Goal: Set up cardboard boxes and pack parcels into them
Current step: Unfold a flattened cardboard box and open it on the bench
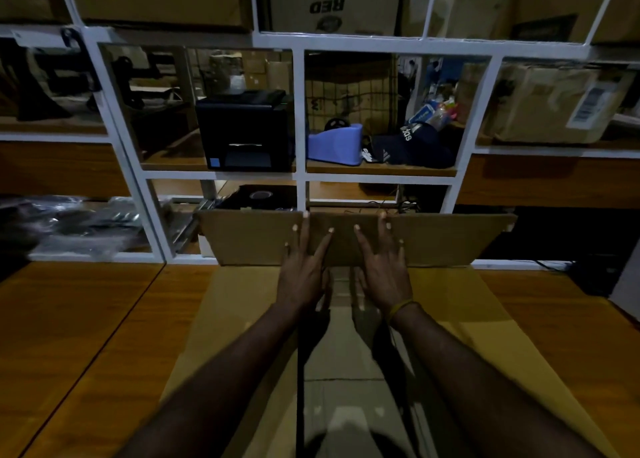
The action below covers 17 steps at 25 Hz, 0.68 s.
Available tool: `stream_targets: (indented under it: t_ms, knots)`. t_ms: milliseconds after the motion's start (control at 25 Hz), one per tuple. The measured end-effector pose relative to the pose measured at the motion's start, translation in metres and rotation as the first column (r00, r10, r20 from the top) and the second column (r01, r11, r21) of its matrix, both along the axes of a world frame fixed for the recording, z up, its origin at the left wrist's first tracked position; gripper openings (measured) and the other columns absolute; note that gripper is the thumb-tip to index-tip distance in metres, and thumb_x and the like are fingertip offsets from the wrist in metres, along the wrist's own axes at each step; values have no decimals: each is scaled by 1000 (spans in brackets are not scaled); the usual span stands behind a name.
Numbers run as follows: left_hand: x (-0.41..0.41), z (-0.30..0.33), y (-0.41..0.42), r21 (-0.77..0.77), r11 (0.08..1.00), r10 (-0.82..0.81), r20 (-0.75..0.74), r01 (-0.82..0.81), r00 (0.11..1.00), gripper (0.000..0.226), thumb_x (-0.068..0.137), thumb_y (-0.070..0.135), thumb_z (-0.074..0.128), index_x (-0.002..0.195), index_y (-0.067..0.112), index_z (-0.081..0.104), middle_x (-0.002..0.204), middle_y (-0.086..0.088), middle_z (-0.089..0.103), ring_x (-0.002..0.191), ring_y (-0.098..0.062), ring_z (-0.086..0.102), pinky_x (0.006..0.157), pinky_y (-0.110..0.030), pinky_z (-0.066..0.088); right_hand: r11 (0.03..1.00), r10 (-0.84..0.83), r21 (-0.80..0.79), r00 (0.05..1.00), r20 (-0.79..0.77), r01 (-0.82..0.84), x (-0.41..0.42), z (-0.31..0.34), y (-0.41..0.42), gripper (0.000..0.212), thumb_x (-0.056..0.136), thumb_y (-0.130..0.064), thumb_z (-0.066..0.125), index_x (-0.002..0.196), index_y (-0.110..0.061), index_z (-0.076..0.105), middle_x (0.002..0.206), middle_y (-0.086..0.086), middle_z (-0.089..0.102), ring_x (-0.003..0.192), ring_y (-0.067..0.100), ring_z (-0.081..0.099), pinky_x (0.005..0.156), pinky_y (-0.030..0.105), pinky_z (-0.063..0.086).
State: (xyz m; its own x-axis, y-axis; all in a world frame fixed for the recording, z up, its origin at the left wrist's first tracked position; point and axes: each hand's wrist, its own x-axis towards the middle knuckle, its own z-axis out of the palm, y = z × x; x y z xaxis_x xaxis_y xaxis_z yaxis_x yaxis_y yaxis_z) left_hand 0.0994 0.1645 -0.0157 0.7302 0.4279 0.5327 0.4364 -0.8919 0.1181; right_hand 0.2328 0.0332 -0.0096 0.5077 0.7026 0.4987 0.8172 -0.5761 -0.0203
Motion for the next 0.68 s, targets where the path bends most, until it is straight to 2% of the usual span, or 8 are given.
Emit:
stream_targets:
  t_ms: [120,320,480,680]
  knots:
    - [25,10,26,-29,999,30,-105,-33,994,85,94,36,59,159,33,4,164,-15,-21,152,-42,3,116,-56,25,995,-40,-94,999,-8,39,21,12,25,87,86,-27,62,157,-29,13,164,20,-6,150,42,8,115,61,19]
    - [50,-2,56,-86,993,56,-300,-86,952,77,97,32,54,158,29,8,167,-12,-9,152,-40,0,117,-64,20,941,-116,-329,989,-95,79,50,-3,47,77,95,-33,55,156,-28,9,163,16,9,149,41,10,117,63,16]
    - [51,-40,66,-144,983,47,-396,-112,917,75,98,34,55,158,30,10,167,-10,-2,152,-39,0,116,-67,14,878,-123,-478,974,-192,17,54,-34,48,79,97,-31,54,158,-25,4,165,14,1,150,40,6,116,66,7]
    - [55,-54,60,-171,977,40,-453,-130,890,89,94,27,64,159,25,3,166,-12,-12,152,-42,1,115,-67,15,902,-126,-430,939,-321,-26,53,-45,48,85,95,-20,58,158,-27,1,166,11,-8,151,38,4,119,61,12]
